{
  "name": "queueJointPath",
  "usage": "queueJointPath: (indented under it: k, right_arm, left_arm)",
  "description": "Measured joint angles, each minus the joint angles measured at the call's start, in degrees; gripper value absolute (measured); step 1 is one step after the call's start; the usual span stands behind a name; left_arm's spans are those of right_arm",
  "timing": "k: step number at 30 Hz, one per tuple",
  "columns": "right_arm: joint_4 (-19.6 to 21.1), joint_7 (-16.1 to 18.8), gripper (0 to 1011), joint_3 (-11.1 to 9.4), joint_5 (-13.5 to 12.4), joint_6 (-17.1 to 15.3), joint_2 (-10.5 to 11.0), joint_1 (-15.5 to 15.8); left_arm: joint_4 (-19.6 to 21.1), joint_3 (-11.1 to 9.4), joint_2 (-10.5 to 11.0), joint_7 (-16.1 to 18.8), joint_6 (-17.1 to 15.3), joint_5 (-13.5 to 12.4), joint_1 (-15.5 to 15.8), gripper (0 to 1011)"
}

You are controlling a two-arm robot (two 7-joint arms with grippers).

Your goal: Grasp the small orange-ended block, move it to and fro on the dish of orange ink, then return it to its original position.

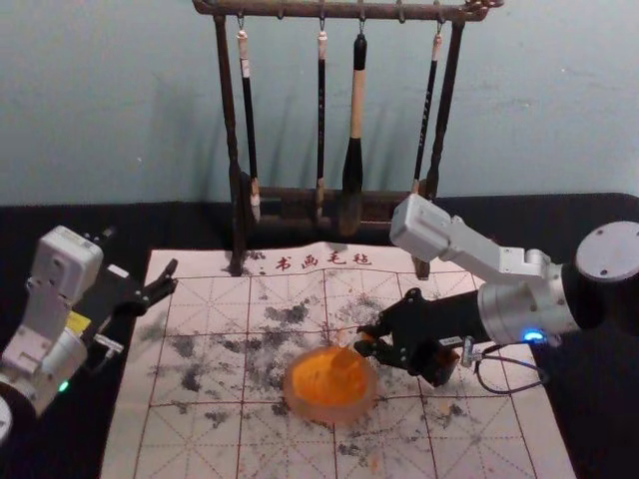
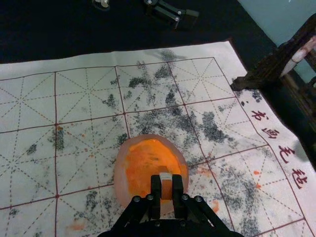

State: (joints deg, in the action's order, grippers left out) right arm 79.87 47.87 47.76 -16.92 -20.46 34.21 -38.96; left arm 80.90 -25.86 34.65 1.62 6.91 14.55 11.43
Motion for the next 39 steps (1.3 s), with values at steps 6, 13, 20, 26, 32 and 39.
queueJointPath:
  k: [6, 13, 20, 26, 32, 39]
  right_arm:
    - [2.5, -0.7, 119, -1.1, -0.9, -0.2, 1.7, 1.6]
    - [5.1, -1.8, 119, -2.6, -2.2, 0.2, 3.2, 3.9]
    - [5.9, -2.3, 119, -3.2, -2.7, 0.6, 3.5, 4.8]
    - [6.2, -2.8, 119, -3.8, -3.2, 1.4, 3.5, 5.4]
    - [7.1, -3.6, 119, -5.0, -4.1, 1.9, 4.2, 6.4]
    - [9.9, -5.0, 119, -7.3, -5.5, 2.2, 6.3, 8.3]
  left_arm:
    - [0.0, 0.0, 0.0, 0.0, 0.0, 0.0, 0.0, 1001]
    - [0.0, 0.0, 0.0, 0.0, 0.0, 0.0, 0.0, 1001]
    - [0.0, 0.0, 0.0, 0.0, 0.0, 0.0, 0.0, 1001]
    - [0.0, 0.0, 0.0, 0.0, 0.0, 0.0, 0.0, 1001]
    - [0.0, 0.0, 0.0, 0.0, 0.0, 0.0, 0.0, 1001]
    - [0.0, 0.0, 0.0, 0.0, 0.0, 0.0, 0.0, 1001]
